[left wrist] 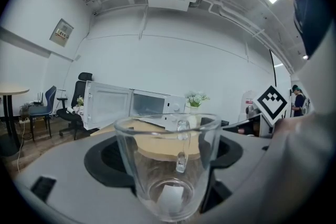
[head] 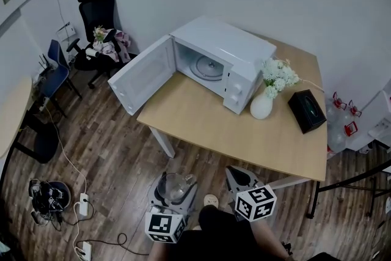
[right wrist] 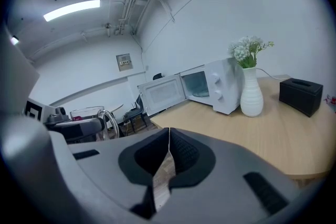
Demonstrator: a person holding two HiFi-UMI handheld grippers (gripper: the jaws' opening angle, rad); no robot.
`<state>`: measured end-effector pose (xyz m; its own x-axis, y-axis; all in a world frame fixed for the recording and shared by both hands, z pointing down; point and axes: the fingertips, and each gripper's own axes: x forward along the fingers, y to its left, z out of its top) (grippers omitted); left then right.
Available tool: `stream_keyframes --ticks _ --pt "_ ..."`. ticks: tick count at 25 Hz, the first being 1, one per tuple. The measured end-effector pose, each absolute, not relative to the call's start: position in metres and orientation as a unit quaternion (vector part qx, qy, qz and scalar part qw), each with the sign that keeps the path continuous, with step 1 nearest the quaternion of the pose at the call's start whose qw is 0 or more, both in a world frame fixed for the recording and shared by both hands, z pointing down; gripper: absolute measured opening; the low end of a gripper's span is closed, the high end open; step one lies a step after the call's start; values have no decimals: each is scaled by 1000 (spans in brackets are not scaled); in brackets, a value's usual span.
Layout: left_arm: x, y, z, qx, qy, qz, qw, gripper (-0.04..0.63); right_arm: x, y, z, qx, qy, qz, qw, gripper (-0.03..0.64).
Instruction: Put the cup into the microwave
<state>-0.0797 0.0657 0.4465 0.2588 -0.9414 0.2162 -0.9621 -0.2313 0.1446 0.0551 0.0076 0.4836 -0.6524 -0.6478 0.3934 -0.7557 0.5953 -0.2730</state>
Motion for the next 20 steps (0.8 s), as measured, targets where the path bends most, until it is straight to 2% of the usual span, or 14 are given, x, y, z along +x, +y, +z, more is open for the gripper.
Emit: stream_keyframes --ticks 20 --pt "-80 -22 449 750 -649 17 128 402 54 -90 494 367 -896 217 128 -5"
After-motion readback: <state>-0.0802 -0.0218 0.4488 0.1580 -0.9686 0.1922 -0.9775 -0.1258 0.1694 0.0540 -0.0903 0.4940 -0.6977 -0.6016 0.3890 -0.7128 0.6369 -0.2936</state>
